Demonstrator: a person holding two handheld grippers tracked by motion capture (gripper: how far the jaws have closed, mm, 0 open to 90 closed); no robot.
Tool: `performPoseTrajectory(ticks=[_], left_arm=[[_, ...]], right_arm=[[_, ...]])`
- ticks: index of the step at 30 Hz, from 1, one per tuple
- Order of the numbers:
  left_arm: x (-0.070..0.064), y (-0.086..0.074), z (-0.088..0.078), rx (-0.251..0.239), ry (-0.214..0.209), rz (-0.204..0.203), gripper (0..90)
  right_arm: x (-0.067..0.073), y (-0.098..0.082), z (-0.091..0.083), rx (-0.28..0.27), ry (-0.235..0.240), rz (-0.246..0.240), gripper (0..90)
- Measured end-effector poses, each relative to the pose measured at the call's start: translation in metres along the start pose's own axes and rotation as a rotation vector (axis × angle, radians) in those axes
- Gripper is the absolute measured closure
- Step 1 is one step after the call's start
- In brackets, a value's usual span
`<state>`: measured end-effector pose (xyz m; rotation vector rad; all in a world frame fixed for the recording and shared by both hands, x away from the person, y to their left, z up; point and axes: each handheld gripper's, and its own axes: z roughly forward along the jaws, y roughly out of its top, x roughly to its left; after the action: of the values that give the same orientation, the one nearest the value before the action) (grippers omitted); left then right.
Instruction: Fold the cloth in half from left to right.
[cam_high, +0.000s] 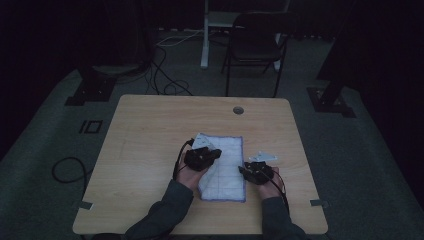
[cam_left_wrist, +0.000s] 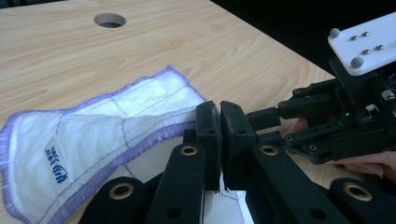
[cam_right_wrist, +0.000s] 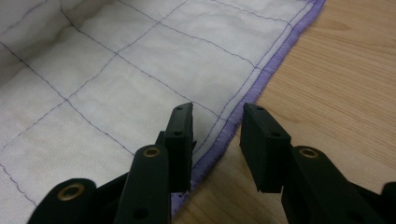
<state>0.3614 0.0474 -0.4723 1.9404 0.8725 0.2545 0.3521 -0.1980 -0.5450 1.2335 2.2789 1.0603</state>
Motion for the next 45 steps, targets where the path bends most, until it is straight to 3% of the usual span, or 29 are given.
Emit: performPoseTrajectory(ticks=[24,33,38,41,45], left_arm=[[-0.02,0.003,0.046,0.063,-0.046,0.035,87.7],[-0.022,-0.009,0.067,0.119,-0.055,0.026,87.7],[-0.02,-0.01,0.064,0.123,-0.064,0.005,79.3],[-0.019,-0.007,0.054,0.103,-0.063,0.002,73.0],[-0.014,-0.006,0.037,0.09,-0.033,0.01,72.3]], right_arm=[[-0.001,-0.001,-0.001,0.002,0.007,0.009,64.3],[-0.001,-0.001,-0.001,0.002,0.009,0.009,63.8],[-0.001,-0.001,-0.001,0.0,0.014,0.009,62.8],[-0.001,-0.001,-0.001,0.001,0.013,0.006,62.7],[-0.001,-0.001,-0.002,0.001,0.013,0.006,62.5]])
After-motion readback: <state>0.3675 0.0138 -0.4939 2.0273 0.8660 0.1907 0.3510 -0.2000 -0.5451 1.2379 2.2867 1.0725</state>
